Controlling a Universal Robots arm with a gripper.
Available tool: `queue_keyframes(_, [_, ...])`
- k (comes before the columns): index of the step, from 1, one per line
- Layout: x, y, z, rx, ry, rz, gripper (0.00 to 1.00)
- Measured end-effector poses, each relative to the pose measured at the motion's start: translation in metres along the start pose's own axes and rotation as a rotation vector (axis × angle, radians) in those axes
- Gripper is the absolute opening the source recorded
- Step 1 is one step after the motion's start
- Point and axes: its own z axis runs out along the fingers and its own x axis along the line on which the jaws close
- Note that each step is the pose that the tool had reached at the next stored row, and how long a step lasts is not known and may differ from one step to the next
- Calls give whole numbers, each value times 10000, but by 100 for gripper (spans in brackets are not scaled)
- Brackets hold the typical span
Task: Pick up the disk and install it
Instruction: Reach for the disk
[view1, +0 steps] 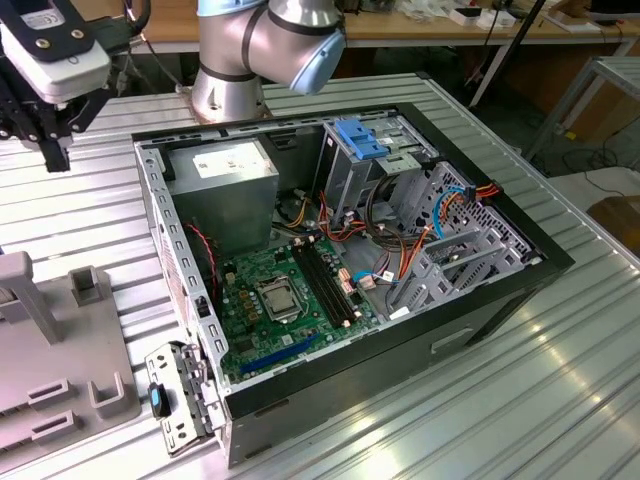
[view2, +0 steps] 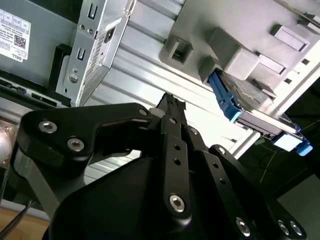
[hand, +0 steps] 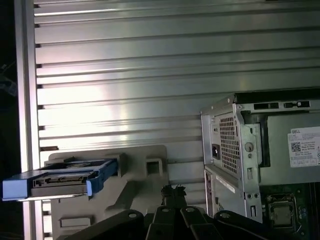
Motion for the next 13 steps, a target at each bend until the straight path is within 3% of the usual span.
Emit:
queue_keyframes(11, [595, -25, -7, 0, 10, 0, 11])
queue_keyframes(13, [811, -39, -9, 0, 20, 1, 11])
